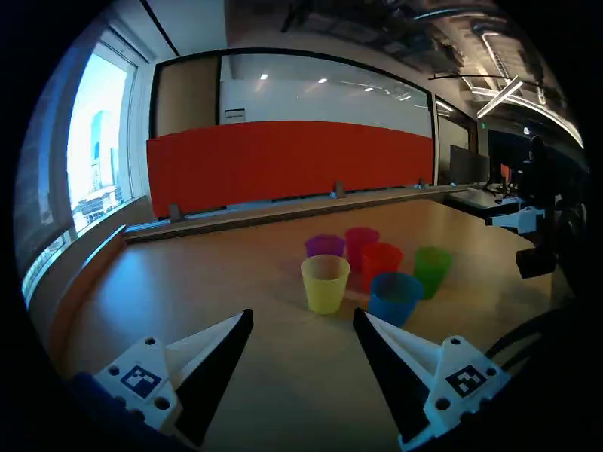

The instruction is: Pour water

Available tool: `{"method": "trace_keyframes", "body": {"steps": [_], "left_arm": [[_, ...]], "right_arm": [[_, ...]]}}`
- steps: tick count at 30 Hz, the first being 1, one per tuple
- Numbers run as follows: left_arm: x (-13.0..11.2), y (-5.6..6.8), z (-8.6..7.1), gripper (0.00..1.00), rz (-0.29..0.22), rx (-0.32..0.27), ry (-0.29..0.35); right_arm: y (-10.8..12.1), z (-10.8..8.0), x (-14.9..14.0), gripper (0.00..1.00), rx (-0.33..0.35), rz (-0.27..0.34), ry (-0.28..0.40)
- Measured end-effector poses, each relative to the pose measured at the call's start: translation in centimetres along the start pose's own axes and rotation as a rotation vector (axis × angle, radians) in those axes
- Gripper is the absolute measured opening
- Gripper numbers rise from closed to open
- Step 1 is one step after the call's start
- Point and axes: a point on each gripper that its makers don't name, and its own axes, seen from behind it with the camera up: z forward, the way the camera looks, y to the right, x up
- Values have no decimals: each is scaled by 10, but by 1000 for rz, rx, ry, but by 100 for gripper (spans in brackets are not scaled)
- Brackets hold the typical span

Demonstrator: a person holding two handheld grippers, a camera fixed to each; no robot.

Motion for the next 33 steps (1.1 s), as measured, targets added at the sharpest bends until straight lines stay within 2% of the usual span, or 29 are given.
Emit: {"method": "trace_keyframes", "body": {"steps": [7,15,24,33], "left_arm": [[17,-11,-5,99,-2,69,68],[29,-18,-6,99,-23,132,123],[47,-25,-14,99,-89,200,205],[61,-35,-19,99,-106,287,262]], "right_arm": [[12,-4,7,99,-92,15,52],[27,-10,22,99,-199,34,115],[37,-20,42,99,-286,13,172],[52,-27,55,99,-368,9,222]]}}
